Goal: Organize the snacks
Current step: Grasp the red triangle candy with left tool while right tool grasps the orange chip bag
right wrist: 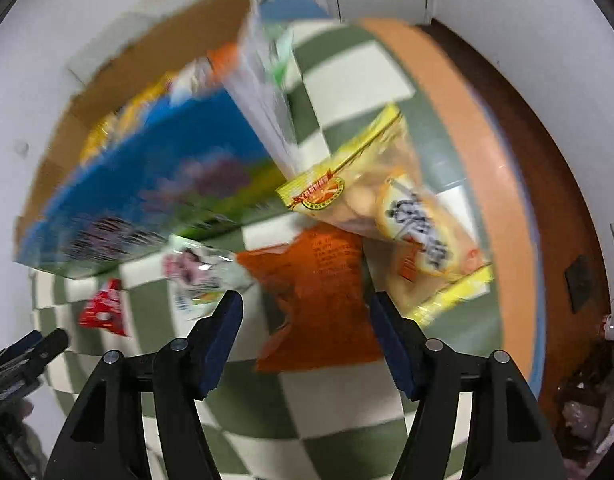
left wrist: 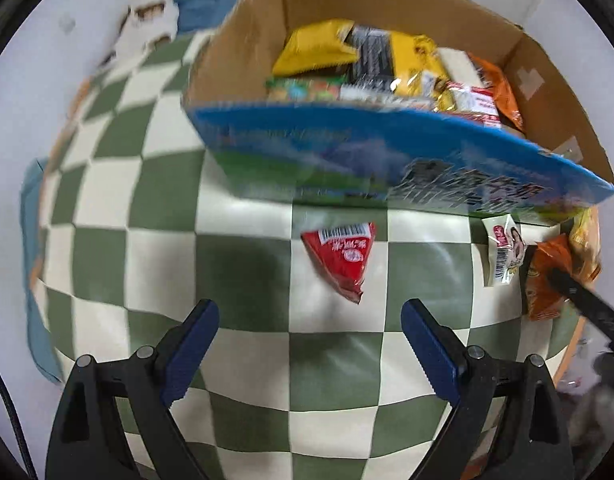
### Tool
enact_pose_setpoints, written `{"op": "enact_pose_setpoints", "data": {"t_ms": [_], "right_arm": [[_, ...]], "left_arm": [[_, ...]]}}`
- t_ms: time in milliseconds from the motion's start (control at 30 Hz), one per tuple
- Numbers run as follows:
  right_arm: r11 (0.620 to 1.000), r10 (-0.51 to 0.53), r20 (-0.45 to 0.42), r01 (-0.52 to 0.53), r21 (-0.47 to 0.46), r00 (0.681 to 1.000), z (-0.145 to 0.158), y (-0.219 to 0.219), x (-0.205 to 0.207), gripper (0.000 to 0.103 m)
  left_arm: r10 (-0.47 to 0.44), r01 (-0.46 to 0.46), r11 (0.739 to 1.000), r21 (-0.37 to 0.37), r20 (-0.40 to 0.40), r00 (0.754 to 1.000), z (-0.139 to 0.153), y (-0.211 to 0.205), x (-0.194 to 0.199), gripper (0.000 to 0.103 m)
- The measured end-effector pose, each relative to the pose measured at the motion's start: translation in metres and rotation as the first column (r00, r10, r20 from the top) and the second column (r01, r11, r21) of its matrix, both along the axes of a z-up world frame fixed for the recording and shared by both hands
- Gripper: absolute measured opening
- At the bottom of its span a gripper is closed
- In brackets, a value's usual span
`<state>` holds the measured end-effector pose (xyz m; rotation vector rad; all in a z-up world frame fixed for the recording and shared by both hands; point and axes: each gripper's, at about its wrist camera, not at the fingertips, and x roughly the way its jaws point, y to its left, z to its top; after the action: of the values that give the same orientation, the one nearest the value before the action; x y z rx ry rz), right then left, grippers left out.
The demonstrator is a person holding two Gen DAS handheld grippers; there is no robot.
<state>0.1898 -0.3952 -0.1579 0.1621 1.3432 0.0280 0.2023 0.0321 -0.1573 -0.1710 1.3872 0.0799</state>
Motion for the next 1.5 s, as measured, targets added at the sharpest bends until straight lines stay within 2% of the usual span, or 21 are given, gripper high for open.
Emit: {"op": "enact_pose_setpoints", "data": {"t_ms": [33,100,333,367,400,433,467,500,633,700,800,900,1133,1233,1300,1400,1500], "right_arm": [[1.000,0.005,-0.015,-0.005,0.005,1.000,-0.009,0.001,0.002,0.067],[1.000,0.013,-0.032,-0.013,0.017,0.999,-0.021,0.004,0.003,0.050],[0.994,0.109,-0.056,-0.108,0.033,0.992,-0.022,0.023,-0.030,0.049],[0.992,0.126,-0.061,-0.125,0.031,0.990,-0.022,0.026,-0.034,0.049],[0.990,0.137,-0.065,-0.135,0.034,0.988,-0.023,0.029,-0.040,0.049],[0.989,0.143,-0.070,-0.140,0.038,0.987,-0.023,0.032,-0.043,0.049],[0.988,0.149,-0.076,-0.146,0.042,0.986,-0.024,0.035,-0.046,0.049],[0.988,0.149,-0.075,-0.147,0.043,0.986,-0.024,0.036,-0.048,0.049],[0.986,0.163,-0.089,-0.159,0.058,0.983,-0.024,0.040,-0.058,0.049],[0.982,0.186,-0.100,-0.181,0.064,0.977,-0.027,0.059,-0.061,0.049],[0.973,0.223,-0.130,-0.214,0.084,0.966,-0.030,0.071,-0.078,0.049],[0.967,0.249,-0.152,-0.239,0.084,0.956,-0.037,0.080,-0.089,0.049],[0.976,0.211,-0.174,-0.199,0.086,0.962,-0.060,0.087,-0.086,0.051],[0.976,0.214,-0.172,-0.205,0.071,0.962,-0.064,0.095,-0.087,0.053],[0.975,0.221,-0.163,-0.213,0.065,0.962,-0.065,0.101,-0.089,0.050],[0.971,0.232,-0.131,-0.223,0.083,0.964,-0.053,0.106,-0.091,0.047],[0.969,0.226,-0.103,-0.213,0.122,0.969,-0.035,0.109,-0.093,0.046]], "left_arm": [[0.003,-0.003,1.000,-0.021,-0.009,1.000,-0.004,0.001,0.001,0.093],[0.009,-0.011,0.998,-0.055,-0.024,1.000,-0.009,0.002,0.005,0.093],[-0.038,0.029,0.996,-0.081,-0.106,0.994,-0.043,-0.009,0.037,0.093],[-0.043,0.035,0.996,-0.077,-0.107,0.993,-0.047,-0.010,0.039,0.090],[-0.048,0.041,0.997,-0.071,-0.106,0.993,-0.050,-0.012,0.041,0.075],[-0.057,0.050,0.997,-0.063,-0.112,0.992,-0.054,-0.015,0.043,0.065],[-0.068,0.061,0.996,-0.057,-0.121,0.990,-0.057,-0.017,0.043,0.046],[-0.080,0.073,0.996,-0.055,-0.128,0.989,-0.061,-0.020,0.043,0.038],[-0.114,0.109,0.993,-0.042,-0.128,0.985,-0.060,-0.027,0.027,0.035],[-0.134,0.128,0.990,-0.055,-0.139,0.981,-0.060,-0.032,0.007,0.035],[-0.142,0.125,0.987,-0.104,-0.177,0.974,-0.064,-0.035,-0.031,0.035],[-0.154,0.127,0.982,-0.137,-0.213,0.965,-0.077,-0.042,-0.050,0.035],[-0.149,0.109,0.980,-0.165,-0.252,0.956,-0.102,-0.044,-0.043,0.038],[-0.146,0.109,0.980,-0.165,-0.235,0.961,-0.094,-0.047,-0.039,0.038],[-0.156,0.127,0.982,-0.142,-0.218,0.963,-0.086,-0.047,-0.040,0.032],[-0.164,0.138,0.980,-0.141,-0.197,0.967,-0.072,-0.048,-0.049,0.031],[-0.176,0.150,0.974,-0.171,-0.146,0.974,-0.041,-0.052,-0.047,0.031]]}}
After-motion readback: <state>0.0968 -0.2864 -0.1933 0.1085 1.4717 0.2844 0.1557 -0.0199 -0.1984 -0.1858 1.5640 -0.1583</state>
